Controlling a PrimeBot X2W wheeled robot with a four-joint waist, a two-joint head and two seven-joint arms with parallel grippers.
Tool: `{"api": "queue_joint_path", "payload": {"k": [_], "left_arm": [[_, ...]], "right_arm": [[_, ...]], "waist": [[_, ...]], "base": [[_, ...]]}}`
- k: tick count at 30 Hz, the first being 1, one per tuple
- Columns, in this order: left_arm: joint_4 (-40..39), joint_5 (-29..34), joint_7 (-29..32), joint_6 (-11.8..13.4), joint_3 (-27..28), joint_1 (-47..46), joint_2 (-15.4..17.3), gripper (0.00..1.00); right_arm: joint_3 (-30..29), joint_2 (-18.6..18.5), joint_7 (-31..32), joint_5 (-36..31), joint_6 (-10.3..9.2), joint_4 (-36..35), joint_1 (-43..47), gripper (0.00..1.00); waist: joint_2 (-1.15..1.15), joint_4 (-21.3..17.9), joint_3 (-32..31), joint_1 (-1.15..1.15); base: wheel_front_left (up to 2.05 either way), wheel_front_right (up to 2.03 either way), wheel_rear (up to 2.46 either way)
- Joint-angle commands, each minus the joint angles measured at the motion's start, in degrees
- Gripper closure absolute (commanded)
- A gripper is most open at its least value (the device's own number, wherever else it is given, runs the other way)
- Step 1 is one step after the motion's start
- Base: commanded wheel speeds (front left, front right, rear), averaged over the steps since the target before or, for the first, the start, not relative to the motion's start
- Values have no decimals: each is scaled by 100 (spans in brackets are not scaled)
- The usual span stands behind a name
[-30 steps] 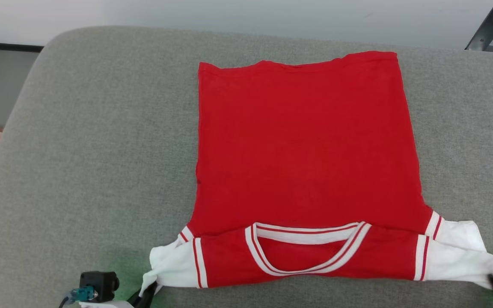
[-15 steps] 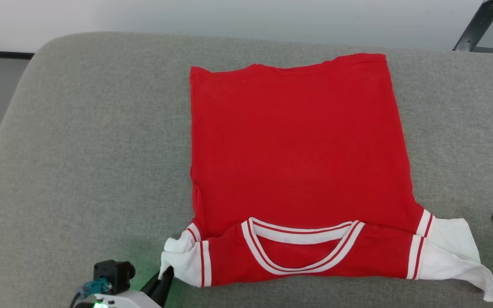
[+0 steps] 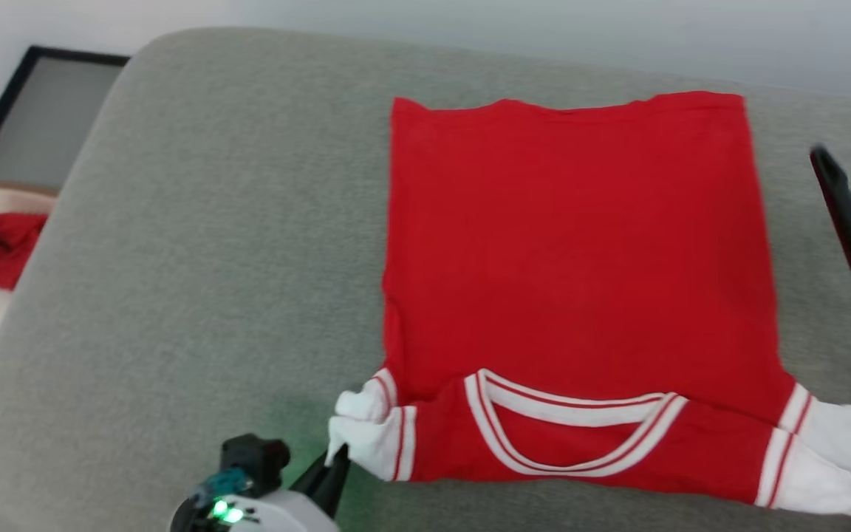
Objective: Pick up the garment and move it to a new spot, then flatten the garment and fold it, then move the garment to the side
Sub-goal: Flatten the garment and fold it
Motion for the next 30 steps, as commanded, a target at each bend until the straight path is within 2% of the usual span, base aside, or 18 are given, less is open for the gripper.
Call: {"api": "queue_joint_path", "payload": {"k": [1,9,13,16,20,25,30], "left_arm": [[0,86,3,-41,-36,-121,-77,100],[264,321,45,-331,-280,-584,-616,100],[478,377,4,-533,-340,-768,-900,100],[665,417,-31,-687,-369,-882,-1106,100],[955,474,-51,-888,-411,-1016,-1386,100],[1296,506,-76,-1098,-400,-1117,-1663,100],[1586,536,-81,-1240,-329,-1163,-1804,100]], "right_arm": [[100,-114,206,31,-4,194,-322,0],[865,-663,1740,116,-2,1813,-2237,0],[1116,-723,2721,43,-4,2767,-3047,0],[1266,-709,3437,-105,-3,3381,-3553,0],[1206,-562,4077,-325,-3,4153,-4052,0],[1024,-407,4546,-745,-3,4893,-4411,0],[792,-239,4839,-1208,-3,5457,-4539,0]], "waist": [[0,337,147,0],[0,961,516,0],[0,1185,738,0],[0,1321,900,0],[0,1480,1068,0],[0,1608,1183,0],[0,1663,1229,0]], "base": [[0,0,0],[0,0,0],[0,0,0],[0,0,0],[0,0,0],[0,0,0],[0,0,0]]}}
